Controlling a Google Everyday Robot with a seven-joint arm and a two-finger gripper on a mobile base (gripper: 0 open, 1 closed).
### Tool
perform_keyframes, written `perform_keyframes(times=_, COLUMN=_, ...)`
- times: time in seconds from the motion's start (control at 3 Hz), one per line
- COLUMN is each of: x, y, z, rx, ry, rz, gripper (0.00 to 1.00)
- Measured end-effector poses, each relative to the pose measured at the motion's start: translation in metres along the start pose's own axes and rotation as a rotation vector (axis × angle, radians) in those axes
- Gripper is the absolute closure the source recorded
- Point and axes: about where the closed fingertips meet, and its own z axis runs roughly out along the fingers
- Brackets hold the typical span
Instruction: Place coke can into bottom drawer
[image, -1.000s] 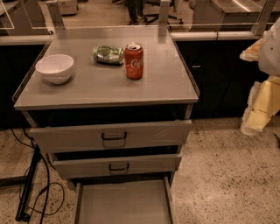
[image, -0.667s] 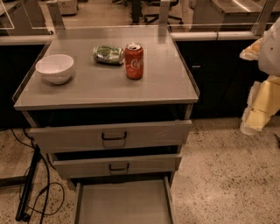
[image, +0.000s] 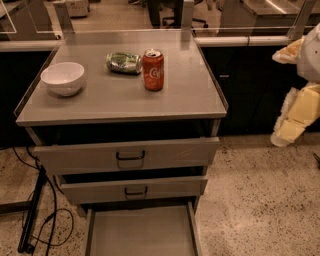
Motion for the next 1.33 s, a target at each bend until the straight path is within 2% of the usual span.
perform_keyframes(times=0.33, x=-0.016, y=-0.014, z=0.016, rx=-0.028, ry=-0.19, rz=0.122, gripper=0.0)
perform_keyframes(times=0.67, x=-0.042, y=-0.019, z=0.028, rx=-0.062, ry=-0.342, rz=0.265, gripper=0.0)
perform_keyframes(times=1.33, x=-0.049, y=-0.018, z=0.024, rx=-0.053, ry=-0.362, rz=0.285, gripper=0.0)
